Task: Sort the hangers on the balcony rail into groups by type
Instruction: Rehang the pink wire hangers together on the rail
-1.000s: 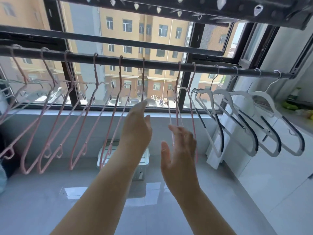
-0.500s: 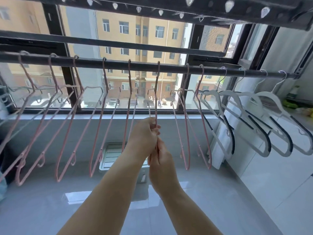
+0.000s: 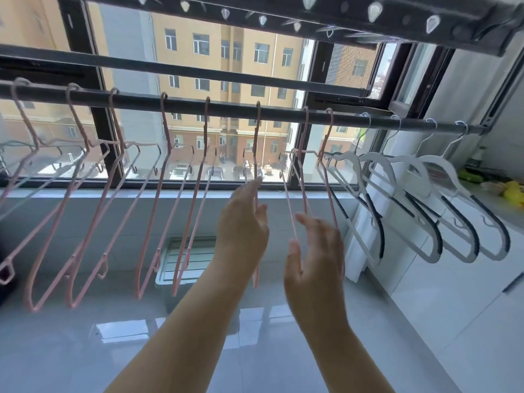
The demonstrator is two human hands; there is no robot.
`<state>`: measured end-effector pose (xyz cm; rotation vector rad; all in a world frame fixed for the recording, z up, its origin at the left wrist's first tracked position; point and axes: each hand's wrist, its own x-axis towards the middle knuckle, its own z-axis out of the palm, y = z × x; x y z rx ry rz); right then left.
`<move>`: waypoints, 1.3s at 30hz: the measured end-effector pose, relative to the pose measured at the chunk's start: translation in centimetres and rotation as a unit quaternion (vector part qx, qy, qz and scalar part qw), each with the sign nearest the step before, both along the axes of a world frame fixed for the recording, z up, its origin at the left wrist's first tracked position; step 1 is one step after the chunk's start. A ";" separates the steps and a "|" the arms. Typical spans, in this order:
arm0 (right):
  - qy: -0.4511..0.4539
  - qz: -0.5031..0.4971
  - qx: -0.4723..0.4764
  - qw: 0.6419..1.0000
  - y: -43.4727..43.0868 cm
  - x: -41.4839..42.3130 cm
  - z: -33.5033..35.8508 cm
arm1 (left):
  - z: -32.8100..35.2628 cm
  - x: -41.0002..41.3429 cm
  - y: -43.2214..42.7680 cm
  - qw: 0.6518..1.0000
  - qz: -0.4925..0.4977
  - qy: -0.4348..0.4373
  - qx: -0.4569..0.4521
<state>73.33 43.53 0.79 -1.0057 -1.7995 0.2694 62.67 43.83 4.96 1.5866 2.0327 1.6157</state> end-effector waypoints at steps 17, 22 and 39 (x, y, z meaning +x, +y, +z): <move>0.084 0.144 -0.190 0.968 2.7 1.4 -2.4 | -1.3 3.8 3.0 0.984 -0.083 -0.107 -0.113; 0.107 0.179 -0.209 0.955 2.4 1.1 -2.6 | -1.7 3.5 2.7 0.987 -0.079 -0.099 -0.103; 0.079 0.012 -0.144 0.986 4.4 7.2 -2.5 | -0.3 6.6 1.3 0.993 -0.050 -0.052 0.096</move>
